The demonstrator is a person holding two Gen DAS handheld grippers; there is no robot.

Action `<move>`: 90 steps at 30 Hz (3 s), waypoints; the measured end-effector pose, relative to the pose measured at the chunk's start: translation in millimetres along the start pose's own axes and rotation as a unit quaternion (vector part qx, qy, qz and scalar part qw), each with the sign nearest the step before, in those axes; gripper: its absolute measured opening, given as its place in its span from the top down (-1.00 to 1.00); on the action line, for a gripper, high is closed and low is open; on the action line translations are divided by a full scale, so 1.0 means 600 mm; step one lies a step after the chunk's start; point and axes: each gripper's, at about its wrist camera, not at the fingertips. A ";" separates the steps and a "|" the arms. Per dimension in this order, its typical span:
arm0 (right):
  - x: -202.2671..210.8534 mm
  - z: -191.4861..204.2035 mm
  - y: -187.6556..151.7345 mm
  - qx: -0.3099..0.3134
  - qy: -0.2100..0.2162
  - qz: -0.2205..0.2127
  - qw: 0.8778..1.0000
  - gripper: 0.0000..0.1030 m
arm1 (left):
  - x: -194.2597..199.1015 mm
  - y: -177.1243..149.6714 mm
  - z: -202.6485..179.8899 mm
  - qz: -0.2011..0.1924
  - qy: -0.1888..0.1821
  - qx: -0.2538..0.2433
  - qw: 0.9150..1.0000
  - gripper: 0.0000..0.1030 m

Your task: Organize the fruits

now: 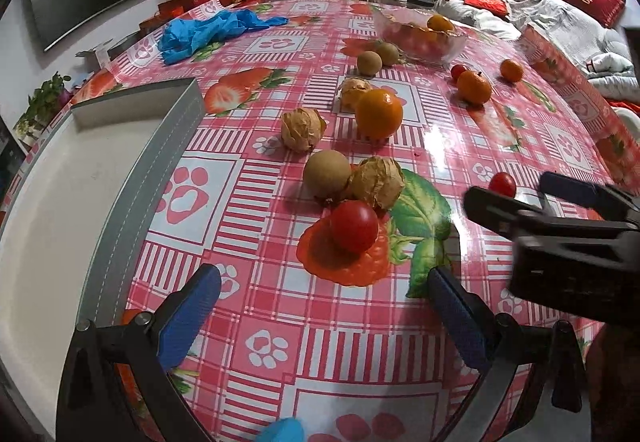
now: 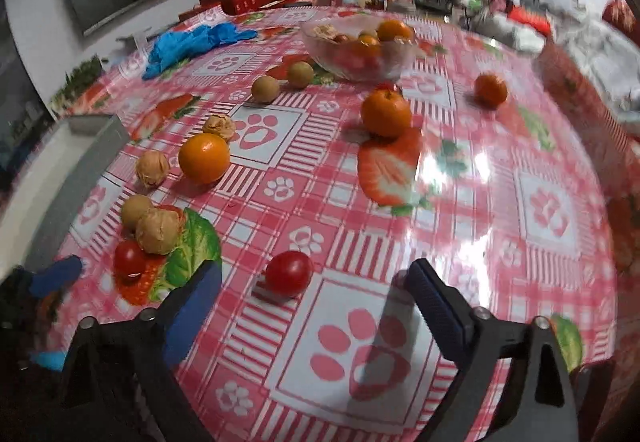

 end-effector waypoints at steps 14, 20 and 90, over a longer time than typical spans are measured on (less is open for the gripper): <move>0.028 -0.025 -0.030 -0.002 0.061 0.001 0.998 0.53 | 0.019 0.028 -0.019 0.001 0.035 -0.024 0.999 -1.00; 0.041 -0.052 -0.049 -0.019 0.071 0.004 0.997 0.53 | -0.002 0.047 -0.017 0.024 0.013 0.005 1.000 -0.32; 0.042 0.103 -0.055 0.051 0.103 0.040 0.993 0.57 | 0.180 -0.064 0.189 -0.068 0.024 0.074 0.995 0.54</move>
Point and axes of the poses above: each gripper's, at about its wrist camera, not at the fingertips, and x roughly against the way its jaws point, z to its left, y to its top, and after that the axes turned 13 degrees about z, right-handed
